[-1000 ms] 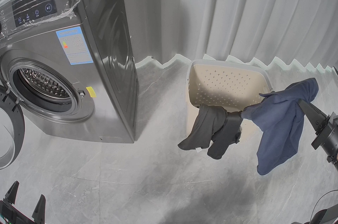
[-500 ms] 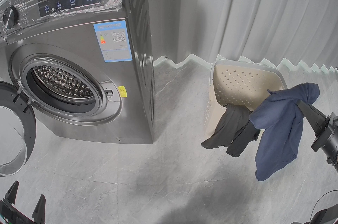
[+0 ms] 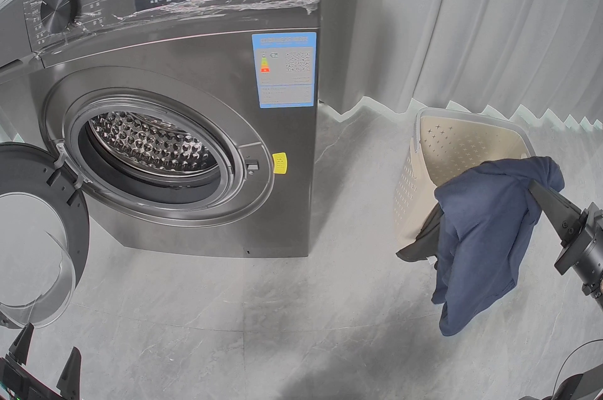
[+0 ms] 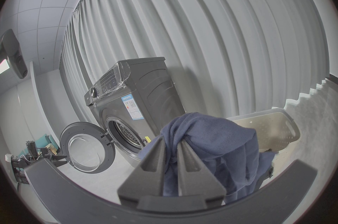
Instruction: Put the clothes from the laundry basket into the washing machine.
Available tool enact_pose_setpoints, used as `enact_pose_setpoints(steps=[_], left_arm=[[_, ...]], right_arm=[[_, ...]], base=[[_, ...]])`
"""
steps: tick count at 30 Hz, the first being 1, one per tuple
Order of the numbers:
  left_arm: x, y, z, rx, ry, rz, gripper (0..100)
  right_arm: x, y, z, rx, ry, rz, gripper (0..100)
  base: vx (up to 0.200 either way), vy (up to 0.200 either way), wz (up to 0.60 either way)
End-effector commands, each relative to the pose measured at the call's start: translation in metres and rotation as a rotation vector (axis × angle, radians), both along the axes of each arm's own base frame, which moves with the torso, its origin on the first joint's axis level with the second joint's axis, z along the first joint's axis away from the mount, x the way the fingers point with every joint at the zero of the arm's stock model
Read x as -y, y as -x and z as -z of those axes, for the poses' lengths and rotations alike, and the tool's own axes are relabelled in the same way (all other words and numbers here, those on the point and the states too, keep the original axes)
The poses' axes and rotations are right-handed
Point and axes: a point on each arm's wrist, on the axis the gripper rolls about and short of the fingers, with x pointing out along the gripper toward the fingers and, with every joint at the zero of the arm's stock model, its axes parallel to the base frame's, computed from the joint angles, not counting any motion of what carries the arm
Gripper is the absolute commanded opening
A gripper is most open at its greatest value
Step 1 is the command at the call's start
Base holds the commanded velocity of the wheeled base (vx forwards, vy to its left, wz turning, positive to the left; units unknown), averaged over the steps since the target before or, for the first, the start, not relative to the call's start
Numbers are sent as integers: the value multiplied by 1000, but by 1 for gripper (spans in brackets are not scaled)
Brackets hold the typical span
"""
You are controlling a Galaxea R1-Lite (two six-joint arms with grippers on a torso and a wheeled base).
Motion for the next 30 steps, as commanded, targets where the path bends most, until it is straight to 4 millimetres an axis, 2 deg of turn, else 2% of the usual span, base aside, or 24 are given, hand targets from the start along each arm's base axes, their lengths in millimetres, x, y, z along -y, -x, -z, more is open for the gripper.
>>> enact_pose_setpoints(steps=[1, 7, 22, 28, 30], left_arm=[[0, 0, 5, 3, 1, 0, 100], [0, 0, 5, 3, 1, 0, 100], [0, 0, 5, 3, -1, 0, 100], [0, 0, 5, 2, 1, 3, 100], [0, 0, 5, 2, 1, 3, 100]], right_arm=[[-1, -1, 2, -13, 4, -1, 0], [-2, -3, 7, -35, 15, -1, 0], [-4, -6, 10, -60, 18, -3, 0], [-4, -6, 12, -67, 18, -4, 0], [-4, -6, 12, -67, 18, -4, 0]], base=[[0, 200, 0], [0, 0, 0], [-200, 0, 0], [0, 0, 0], [0, 200, 0]])
